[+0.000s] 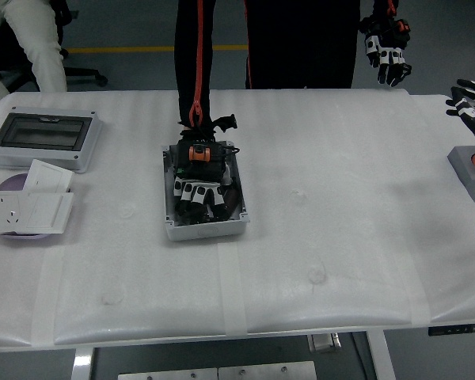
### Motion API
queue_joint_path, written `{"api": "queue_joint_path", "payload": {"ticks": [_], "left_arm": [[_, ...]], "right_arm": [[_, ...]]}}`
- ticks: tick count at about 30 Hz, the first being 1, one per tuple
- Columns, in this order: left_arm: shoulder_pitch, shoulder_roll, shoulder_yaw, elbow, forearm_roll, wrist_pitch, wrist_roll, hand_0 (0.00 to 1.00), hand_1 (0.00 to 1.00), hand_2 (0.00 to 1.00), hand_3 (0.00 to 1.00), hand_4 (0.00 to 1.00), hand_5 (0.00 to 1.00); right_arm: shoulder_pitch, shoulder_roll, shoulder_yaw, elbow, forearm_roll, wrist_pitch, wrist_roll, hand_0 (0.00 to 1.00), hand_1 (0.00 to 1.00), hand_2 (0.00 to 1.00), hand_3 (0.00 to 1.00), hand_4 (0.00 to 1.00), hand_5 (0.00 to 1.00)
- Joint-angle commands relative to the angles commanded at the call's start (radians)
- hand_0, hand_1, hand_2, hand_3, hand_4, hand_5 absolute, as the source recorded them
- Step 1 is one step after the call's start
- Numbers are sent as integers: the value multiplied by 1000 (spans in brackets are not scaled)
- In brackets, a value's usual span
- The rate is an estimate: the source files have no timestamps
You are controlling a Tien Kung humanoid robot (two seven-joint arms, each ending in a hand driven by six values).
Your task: Pick up the battery,place it into the box
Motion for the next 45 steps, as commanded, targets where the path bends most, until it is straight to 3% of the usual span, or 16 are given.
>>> {"api": "queue_joint_path", "payload": {"ticks": [3, 7, 14, 19, 21, 22, 28, 36, 45], "left_arm": [[0, 0, 0, 0, 0, -1, 0, 366, 535, 437, 393, 2, 2], [0, 0, -3, 1, 0, -3, -4, 367, 536, 436, 392, 2, 2], [0, -1, -4, 1, 0, -7, -5, 368, 535, 437, 393, 2, 2], [-1, 0, -1, 1, -3, -7, -7, 369, 537, 440, 393, 2, 2], [-2, 0, 2, 1, -6, -6, -8, 369, 537, 440, 393, 2, 2], [-2, 0, 3, 1, -8, -6, -9, 370, 538, 440, 393, 2, 2], [-2, -2, 5, 0, -12, -8, -8, 370, 540, 440, 393, 2, 2], [-2, 1, 3, 0, -9, -10, -8, 370, 540, 442, 392, 2, 2], [-5, -1, 10, 1, -17, -9, -12, 372, 542, 445, 392, 2, 2]], "right_arm": [[-1, -3, 1, 6, 102, -4, 7, 635, 611, 656, 676, 706, 422], [-2, -8, 7, 33, 188, -61, 5, 641, 607, 653, 670, 713, 446], [-2, -10, 31, 112, -12, -182, -147, 649, 612, 653, 670, 727, 484], [-4, -9, 21, 162, -201, -215, -265, 666, 636, 674, 694, 725, 491], [-7, -10, 20, 181, -279, -213, -316, 666, 636, 674, 694, 725, 491], [-8, -10, 19, 188, -315, -209, -338, 729, 710, 740, 803, 732, 491], [-12, -18, 27, 225, -552, -178, -456, 757, 722, 759, 828, 739, 485], [-15, -21, 39, 226, -842, -158, -498, 801, 740, 788, 846, 758, 471], [-21, -3, -25, 231, -991, -141, -513, 836, 755, 803, 864, 767, 481]]}}
